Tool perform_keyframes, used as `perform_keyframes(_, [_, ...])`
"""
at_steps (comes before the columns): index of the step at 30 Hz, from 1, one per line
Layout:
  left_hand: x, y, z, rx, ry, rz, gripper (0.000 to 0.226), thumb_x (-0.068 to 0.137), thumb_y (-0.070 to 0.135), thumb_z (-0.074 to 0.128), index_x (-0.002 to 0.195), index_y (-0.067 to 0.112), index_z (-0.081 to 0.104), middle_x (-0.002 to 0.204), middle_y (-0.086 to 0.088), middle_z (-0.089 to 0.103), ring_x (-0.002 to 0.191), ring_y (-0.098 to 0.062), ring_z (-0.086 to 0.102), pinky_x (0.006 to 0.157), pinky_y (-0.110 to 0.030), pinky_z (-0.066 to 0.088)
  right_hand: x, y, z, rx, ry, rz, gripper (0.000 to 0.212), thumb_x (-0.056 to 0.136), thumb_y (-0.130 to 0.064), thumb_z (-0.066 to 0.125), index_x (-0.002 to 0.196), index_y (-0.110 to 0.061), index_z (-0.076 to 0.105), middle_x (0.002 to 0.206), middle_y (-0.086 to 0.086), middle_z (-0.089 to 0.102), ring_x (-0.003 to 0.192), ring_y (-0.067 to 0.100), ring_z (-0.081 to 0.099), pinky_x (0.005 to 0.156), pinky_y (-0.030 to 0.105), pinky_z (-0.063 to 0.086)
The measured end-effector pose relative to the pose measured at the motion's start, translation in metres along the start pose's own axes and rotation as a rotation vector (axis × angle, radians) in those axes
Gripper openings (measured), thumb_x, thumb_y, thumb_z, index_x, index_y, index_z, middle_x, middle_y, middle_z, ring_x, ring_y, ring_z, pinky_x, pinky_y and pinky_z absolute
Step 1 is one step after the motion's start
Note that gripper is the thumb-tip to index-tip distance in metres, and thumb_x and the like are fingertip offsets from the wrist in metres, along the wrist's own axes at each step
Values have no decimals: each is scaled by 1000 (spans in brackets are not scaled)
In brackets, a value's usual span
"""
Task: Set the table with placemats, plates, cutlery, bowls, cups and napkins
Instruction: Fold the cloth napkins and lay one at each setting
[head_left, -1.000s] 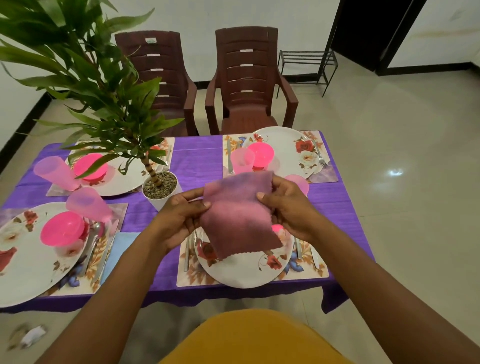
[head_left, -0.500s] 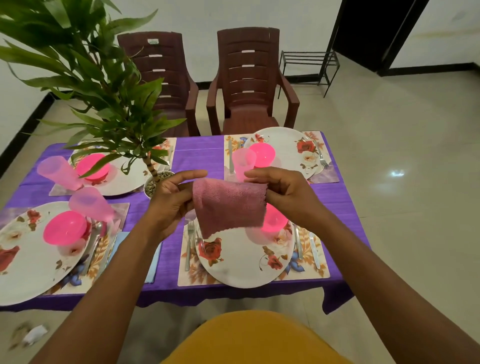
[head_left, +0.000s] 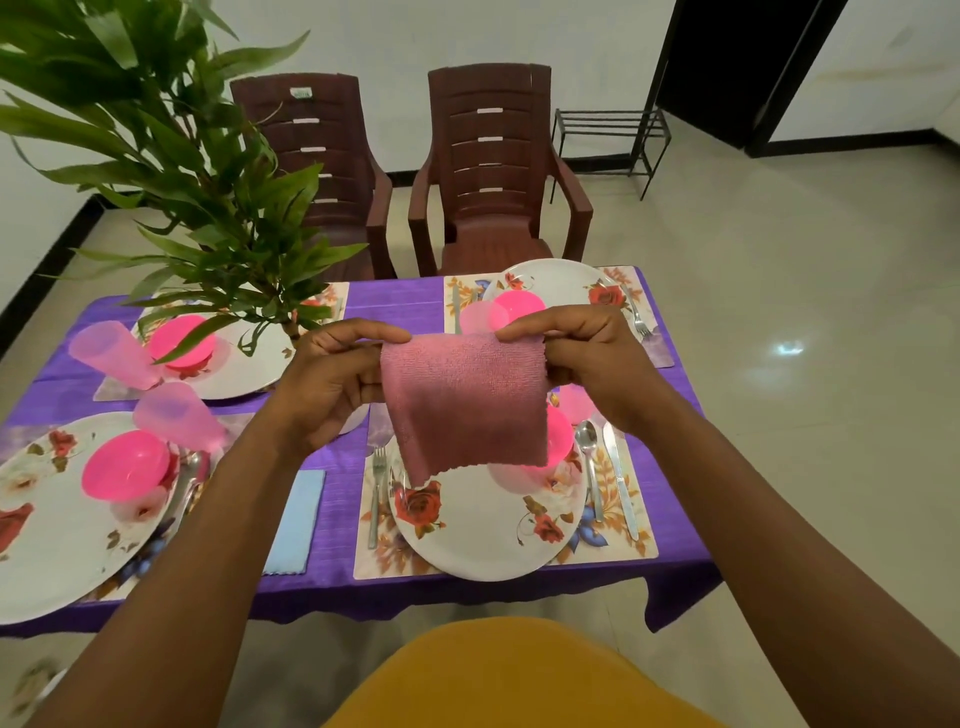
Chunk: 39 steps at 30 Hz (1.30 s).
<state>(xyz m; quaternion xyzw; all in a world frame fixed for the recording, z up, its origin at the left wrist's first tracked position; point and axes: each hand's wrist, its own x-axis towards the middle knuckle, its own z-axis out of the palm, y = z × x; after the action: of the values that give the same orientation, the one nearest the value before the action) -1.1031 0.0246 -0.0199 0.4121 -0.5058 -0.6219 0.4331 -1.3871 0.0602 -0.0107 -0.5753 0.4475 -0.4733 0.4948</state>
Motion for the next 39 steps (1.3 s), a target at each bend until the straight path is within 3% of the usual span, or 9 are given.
perform_keyframes(7, [6, -5, 7, -150, -3, -20, 45, 105, 1, 45, 82, 22, 77, 90, -4, 63, 82, -18, 54, 58, -27, 49, 4, -3, 0, -20, -31, 28, 51, 95, 13, 44, 89, -18, 82, 105, -1, 74, 101, 19, 70, 76, 35, 62])
perform_keyframes(12, [0, -27, 10, -274, -115, -167, 30, 109, 32, 40, 122, 18, 63, 125, -10, 63, 100, -29, 60, 77, -42, 50, 5, 0, 1, 11, 9, 196, 38, 98, -2, 44, 102, -14, 79, 107, 1, 69, 82, 17, 65, 61, 27, 54])
perform_keyframes(16, [-5, -33, 15, -129, -177, -192, 64, 90, 12, 68, 148, 29, 50, 134, -3, 65, 109, -27, 70, 72, -41, 61, 1, 16, -3, 97, 41, 273, 30, 88, -19, 71, 117, -23, 74, 125, 5, 63, 106, 27, 65, 70, 36, 56])
perform_keyframes(19, [-9, -34, 22, -156, -187, -185, 79, 87, 1, 72, 151, 37, 46, 139, -8, 66, 117, -32, 70, 76, -41, 65, -3, 26, -5, 236, 67, 333, 46, 89, -1, 73, 129, -23, 66, 135, 12, 59, 123, 37, 59, 81, 39, 57])
perform_keyframes(23, [-12, -33, 31, -216, -88, -205, 60, 91, 0, 65, 146, 23, 57, 133, -15, 68, 93, -24, 73, 66, -30, 64, -9, 29, 0, 422, 123, 375, 44, 89, 5, 70, 130, -13, 68, 126, 13, 66, 107, 28, 64, 72, 30, 59])
perform_keyframes(26, [-13, -37, 30, -249, -50, -221, 42, 98, 7, 59, 139, 15, 65, 135, -15, 68, 84, -20, 69, 67, -28, 61, -15, 34, 4, 487, 114, 418, 34, 93, 0, 67, 126, -6, 71, 130, 7, 70, 110, 24, 66, 79, 34, 60])
perform_keyframes(31, [-17, -36, 22, -268, -138, -269, 43, 105, 5, 44, 145, 11, 58, 144, -12, 63, 110, -31, 68, 94, -38, 59, -23, 41, 10, 451, 115, 490, 38, 91, 1, 70, 127, -8, 71, 133, 10, 66, 114, 29, 66, 79, 36, 63])
perform_keyframes(36, [-26, -34, 20, -266, -192, -306, 61, 92, -13, 49, 149, 9, 53, 146, -8, 62, 116, -36, 65, 80, -32, 64, -26, 49, 11, 333, 91, 491, 44, 87, 3, 75, 127, -15, 71, 140, 3, 59, 123, 29, 62, 85, 37, 63])
perform_keyframes(39, [-26, -31, 26, -202, -142, -284, 62, 93, -18, 50, 148, 9, 54, 146, -6, 61, 110, -34, 67, 80, -31, 63, -29, 54, 18, -59, 88, 406, 42, 88, -17, 81, 125, -32, 70, 135, -11, 57, 120, 21, 61, 94, 47, 61])
